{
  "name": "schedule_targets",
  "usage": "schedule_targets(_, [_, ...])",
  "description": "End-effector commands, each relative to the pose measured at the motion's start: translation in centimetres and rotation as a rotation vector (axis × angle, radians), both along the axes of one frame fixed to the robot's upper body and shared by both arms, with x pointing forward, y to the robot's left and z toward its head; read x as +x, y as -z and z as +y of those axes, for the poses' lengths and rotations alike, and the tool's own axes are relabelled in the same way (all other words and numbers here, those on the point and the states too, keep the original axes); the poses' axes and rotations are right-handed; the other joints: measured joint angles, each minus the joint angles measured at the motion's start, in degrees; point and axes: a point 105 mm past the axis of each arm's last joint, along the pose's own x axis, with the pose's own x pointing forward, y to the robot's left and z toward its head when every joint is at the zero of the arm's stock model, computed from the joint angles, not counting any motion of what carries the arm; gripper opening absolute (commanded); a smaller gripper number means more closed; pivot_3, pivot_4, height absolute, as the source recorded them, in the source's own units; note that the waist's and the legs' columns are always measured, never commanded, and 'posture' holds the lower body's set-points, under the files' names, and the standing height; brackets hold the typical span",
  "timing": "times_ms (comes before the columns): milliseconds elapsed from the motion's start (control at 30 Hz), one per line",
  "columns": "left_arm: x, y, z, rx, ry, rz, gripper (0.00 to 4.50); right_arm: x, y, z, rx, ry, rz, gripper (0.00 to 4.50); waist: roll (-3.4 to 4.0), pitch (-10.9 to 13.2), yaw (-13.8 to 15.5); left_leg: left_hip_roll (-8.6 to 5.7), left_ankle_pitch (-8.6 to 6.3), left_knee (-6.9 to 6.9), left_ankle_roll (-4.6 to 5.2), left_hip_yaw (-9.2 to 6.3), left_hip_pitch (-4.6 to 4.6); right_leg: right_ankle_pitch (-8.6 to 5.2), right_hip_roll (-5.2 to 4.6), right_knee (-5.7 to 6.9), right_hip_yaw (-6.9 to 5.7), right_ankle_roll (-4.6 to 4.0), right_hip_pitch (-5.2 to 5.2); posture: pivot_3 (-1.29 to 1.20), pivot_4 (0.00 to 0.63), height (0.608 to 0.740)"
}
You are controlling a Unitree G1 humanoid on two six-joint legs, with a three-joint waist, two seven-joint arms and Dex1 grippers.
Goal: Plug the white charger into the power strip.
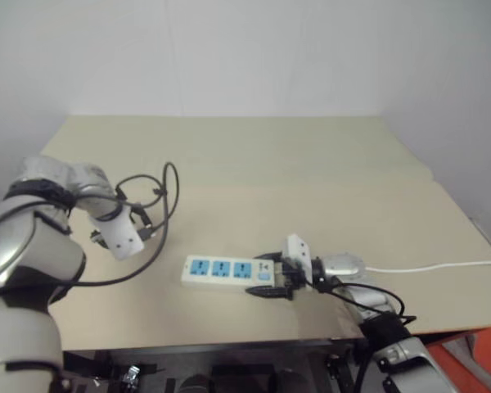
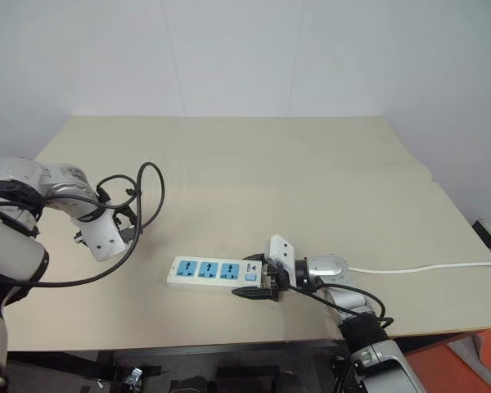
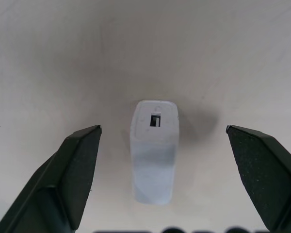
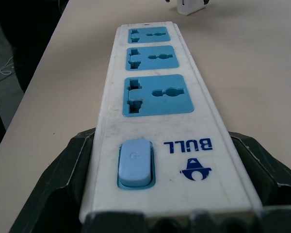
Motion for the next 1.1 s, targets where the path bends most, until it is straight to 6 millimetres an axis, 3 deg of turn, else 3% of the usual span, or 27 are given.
schedule_targets(33, [0.1,-0.3,-0.4,-0.026,0.008,-0.009,3.31,-0.1,-1.0,-0.2,0.023,0.002,-0.027,3.43,0.0,0.0,0.0,0.0,0.0,0.0,0.0,0.0,0.0,0.0,0.0,0.0,0.0,0.0,0.0,0.0,0.15,0.74])
schedule_targets(267, [-0.1,-0.2,-0.7,-0.046,0.001,0.006,1.03,0.0,-1.3,-0.1,0.028,0.004,-0.032,3.43,0.0,0.0,0.0,0.0,0.0,0.01,0.0,0.0,0.0,0.0,0.0,0.0,0.0,0.01,0.0,0.0,0.15,0.74])
schedule_targets(500, [-0.3,-0.2,-0.7,-0.082,-0.022,0.019,0.98,0.3,-1.3,0.0,0.034,0.028,-0.036,3.43,0.0,0.0,0.0,0.0,0.0,0.01,0.0,0.0,0.0,0.0,0.0,0.0,0.0,0.01,0.0,0.0,0.15,0.74])
schedule_targets(733, [-0.4,-1.9,-1.4,-0.231,-0.085,0.015,0.98,0.5,-1.2,-0.1,0.033,0.034,-0.036,3.43,0.0,0.0,0.0,0.0,0.0,0.02,0.0,-0.01,-0.01,0.01,0.0,0.0,-0.01,0.01,0.0,0.0,0.15,0.74])
schedule_targets(1100, [0.2,-6.5,-4.0,-0.849,-0.323,0.117,0.98,0.6,-0.9,0.7,0.027,-0.012,-0.053,3.43,0.0,0.0,-0.4,0.03,0.0,0.13,0.01,-0.11,0.0,0.0,0.03,0.19,-0.03,0.01,0.02,0.0,0.15,0.74])
